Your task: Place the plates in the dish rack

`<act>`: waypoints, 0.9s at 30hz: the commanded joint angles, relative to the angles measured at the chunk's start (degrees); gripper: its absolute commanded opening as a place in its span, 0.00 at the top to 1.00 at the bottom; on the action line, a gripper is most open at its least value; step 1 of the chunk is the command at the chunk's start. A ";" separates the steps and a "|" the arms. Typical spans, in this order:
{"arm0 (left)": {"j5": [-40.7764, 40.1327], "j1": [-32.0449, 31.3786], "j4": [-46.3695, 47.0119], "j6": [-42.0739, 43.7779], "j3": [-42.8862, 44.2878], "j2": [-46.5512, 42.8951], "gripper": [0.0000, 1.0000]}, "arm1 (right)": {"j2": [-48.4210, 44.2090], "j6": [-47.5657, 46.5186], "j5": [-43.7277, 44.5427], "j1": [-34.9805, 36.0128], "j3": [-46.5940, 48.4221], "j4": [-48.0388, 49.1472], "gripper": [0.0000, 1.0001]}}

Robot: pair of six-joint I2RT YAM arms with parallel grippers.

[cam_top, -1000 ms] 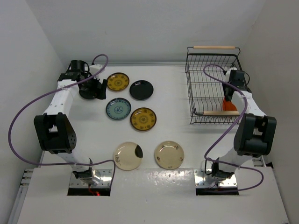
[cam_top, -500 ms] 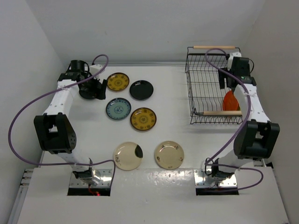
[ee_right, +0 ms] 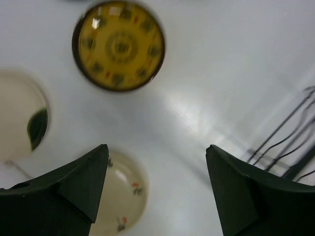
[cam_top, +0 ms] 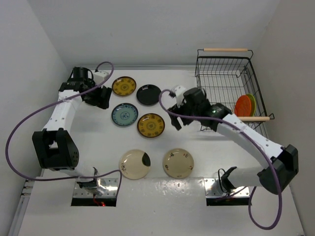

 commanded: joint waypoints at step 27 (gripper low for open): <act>-4.68 -5.81 0.72 -0.23 -7.86 -8.14 0.02 | -1.50 43.07 10.37 17.58 -40.27 9.00 0.52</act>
